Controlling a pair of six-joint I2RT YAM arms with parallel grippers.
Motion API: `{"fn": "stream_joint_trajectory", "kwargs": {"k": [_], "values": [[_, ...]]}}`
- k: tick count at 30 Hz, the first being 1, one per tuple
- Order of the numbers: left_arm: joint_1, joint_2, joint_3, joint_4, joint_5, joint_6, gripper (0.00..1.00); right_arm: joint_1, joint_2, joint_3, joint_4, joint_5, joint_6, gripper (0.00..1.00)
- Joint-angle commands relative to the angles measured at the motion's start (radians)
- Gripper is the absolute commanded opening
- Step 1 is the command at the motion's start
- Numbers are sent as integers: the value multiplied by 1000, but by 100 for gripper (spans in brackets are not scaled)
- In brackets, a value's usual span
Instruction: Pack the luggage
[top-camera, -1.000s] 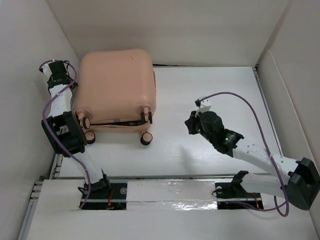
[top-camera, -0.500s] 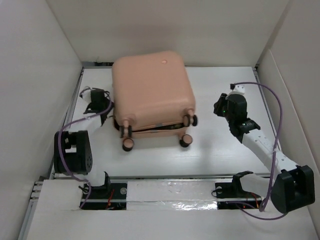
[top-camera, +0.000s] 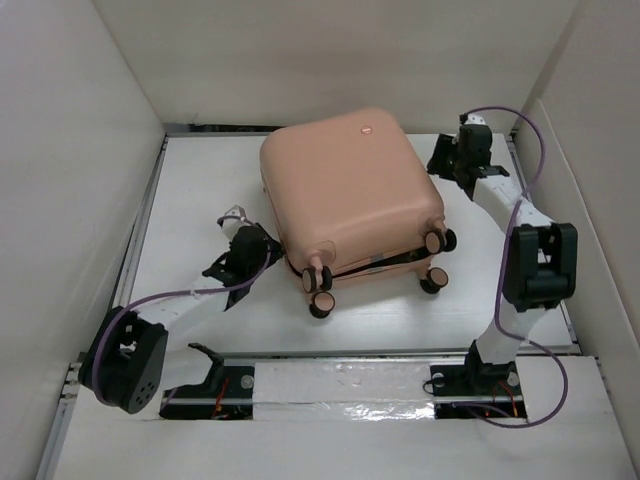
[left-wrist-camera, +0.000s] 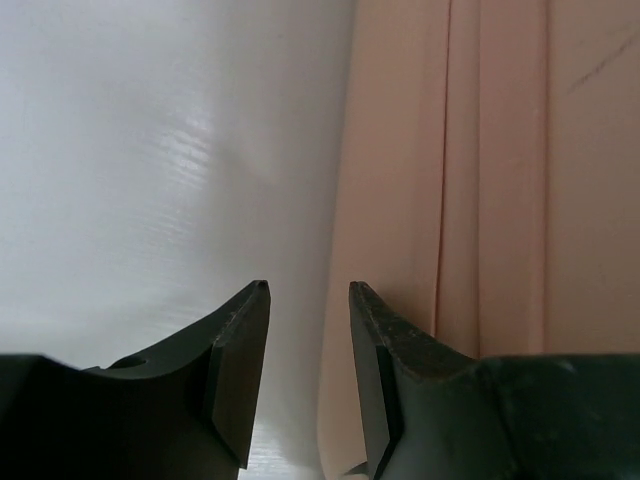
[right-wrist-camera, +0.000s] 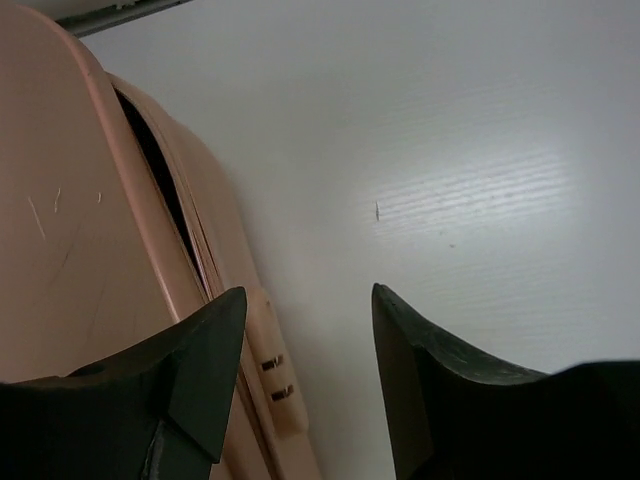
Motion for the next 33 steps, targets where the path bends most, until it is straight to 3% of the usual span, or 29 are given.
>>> {"fn": "stream_joint_trajectory", "kwargs": {"k": [1, 5, 11, 14, 20, 23, 24, 25, 27, 29, 30, 31, 32, 33], "values": [[-117, 23, -39, 41, -85, 0, 35, 138, 104, 145, -136, -237, -80, 60], [-271, 54, -42, 45, -174, -46, 34, 327, 267, 338, -269, -278, -152, 60], [-528, 77, -50, 75, -270, -140, 34, 470, 425, 600, -377, -277, -205, 60], [-640, 134, -2, 61, -330, -169, 34, 470, 404, 659, -386, -233, -185, 63], [-722, 116, 127, -19, -407, -117, 37, 332, 228, 683, -383, -134, -130, 86], [-792, -5, 153, -98, -456, -50, 45, 262, 106, 656, -368, -133, -126, 96], [-875, -47, 177, -137, -474, -30, 53, 243, 73, 641, -363, -131, -126, 100], [-927, -118, 197, -196, -591, -31, 58, 225, 4, 589, -355, -128, -128, 100], [-1010, -171, 278, -486, -780, -156, 67, 173, -82, 498, -294, -129, -113, 100], [-1027, -222, 321, -752, -817, -264, 68, 136, -219, 316, -186, -146, -87, 100], [-1027, -255, 340, -824, -844, -304, 68, 107, -301, 206, -158, -158, -61, 99], [-1027, -272, 348, -824, -855, -321, 68, 93, -302, 205, -139, -159, -53, 96], [-1027, -291, 354, -849, -869, -332, 67, 93, -387, 95, -113, -160, -42, 90], [-1027, -309, 364, -843, -907, -336, 62, 80, -436, 31, -95, -159, -19, 61]]}}
